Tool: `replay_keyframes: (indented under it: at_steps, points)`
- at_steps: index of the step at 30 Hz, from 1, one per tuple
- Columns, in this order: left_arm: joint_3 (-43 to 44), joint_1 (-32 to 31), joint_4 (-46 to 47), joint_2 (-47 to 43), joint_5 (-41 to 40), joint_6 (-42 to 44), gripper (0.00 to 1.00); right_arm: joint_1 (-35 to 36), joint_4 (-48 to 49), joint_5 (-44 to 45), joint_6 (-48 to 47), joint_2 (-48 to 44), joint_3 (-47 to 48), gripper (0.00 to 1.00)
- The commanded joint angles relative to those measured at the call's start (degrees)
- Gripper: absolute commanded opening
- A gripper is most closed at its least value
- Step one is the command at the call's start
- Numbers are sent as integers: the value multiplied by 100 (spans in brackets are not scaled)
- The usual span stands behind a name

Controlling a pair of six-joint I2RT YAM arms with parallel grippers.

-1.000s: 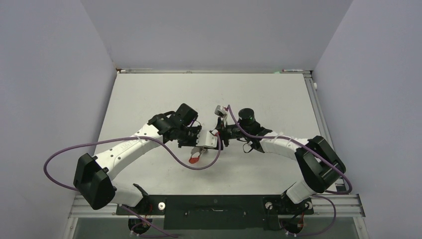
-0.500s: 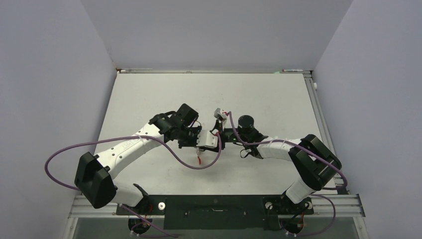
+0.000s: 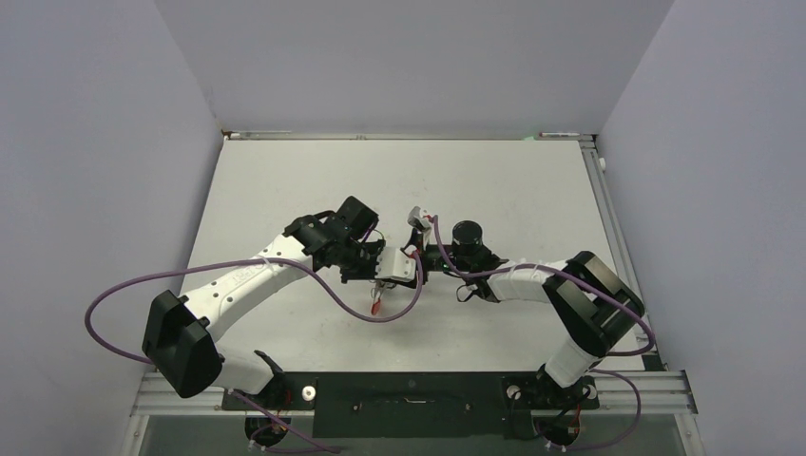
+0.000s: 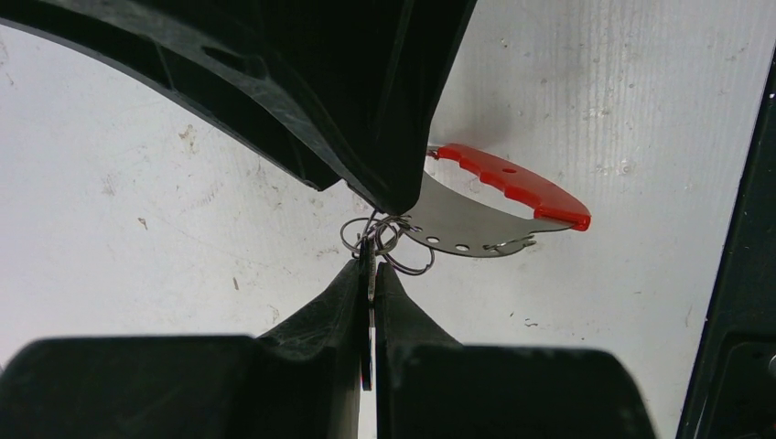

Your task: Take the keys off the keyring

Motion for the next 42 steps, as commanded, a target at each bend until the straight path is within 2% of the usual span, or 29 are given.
replay_keyframes:
  at_steps: [1,12,15,21,22,30,42]
  points:
    - [267,45,-61,-10,186,20,0,52,556,-84,-160,125,212,34]
    - [293,60,-57,37,231,12,0,108,611,-138,-157,269,285,38]
    - [290,60,-78,36,239,46,0,110,608,-138,-202,288,279,30]
    - [295,122,-79,34,259,4,0,105,601,-168,-295,288,309,6]
    - [312,169,-79,30,290,-5,0,96,597,-217,-291,276,343,5]
    - [509,595,-122,59,575,37,0,-3,788,-569,-293,65,427,5]
    - [490,807,-143,-77,1060,379,0,-158,770,-769,-534,-183,479,5]
